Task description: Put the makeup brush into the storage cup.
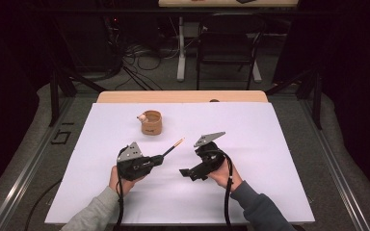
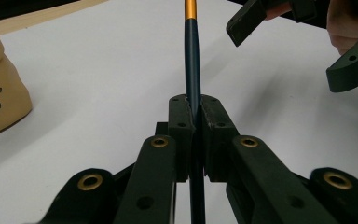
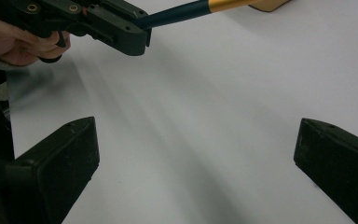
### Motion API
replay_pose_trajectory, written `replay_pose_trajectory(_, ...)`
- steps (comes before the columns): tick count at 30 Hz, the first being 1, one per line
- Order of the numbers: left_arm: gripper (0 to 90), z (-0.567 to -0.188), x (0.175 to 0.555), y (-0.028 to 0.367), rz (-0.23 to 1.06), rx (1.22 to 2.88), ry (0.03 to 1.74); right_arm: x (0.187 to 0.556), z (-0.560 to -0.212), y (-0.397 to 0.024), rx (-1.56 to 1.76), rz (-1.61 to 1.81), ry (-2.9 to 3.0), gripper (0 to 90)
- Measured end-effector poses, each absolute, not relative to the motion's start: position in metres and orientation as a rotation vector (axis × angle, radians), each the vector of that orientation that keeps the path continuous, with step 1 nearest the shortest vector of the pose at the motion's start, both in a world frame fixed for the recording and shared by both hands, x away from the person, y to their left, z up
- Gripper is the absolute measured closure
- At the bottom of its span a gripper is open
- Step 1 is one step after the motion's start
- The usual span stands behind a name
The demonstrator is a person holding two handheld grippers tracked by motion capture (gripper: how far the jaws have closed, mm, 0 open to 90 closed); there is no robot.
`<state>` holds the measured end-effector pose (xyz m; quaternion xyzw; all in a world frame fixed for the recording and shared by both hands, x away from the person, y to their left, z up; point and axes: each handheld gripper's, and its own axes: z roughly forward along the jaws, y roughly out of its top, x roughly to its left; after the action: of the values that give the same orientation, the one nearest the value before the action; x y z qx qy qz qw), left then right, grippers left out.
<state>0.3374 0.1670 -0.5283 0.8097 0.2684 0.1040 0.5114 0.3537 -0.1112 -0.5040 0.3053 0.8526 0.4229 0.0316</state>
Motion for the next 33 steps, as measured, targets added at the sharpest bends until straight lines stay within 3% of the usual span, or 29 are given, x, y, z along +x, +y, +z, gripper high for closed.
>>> replay_pose_trajectory(11, 84.3, -0.528, 0.336, 0.164, 0.278, 1.938, 0.638, 0.356, -0.502, -0.111, 0.987, 1.351, 2.601, 0.8)
replay_pose_trajectory(24, 84.3, -0.53, 0.335, 0.158, 0.271, 1.948, 0.625, 0.36, -0.499, -0.105, 1.081, 1.493, 2.452, 36.0)
replay_pose_trajectory(33, 84.3, -0.531, 0.333, 0.151, 0.261, 1.973, 0.598, 0.365, -0.5, -0.106, 1.172, 1.589, 2.388, 48.3)
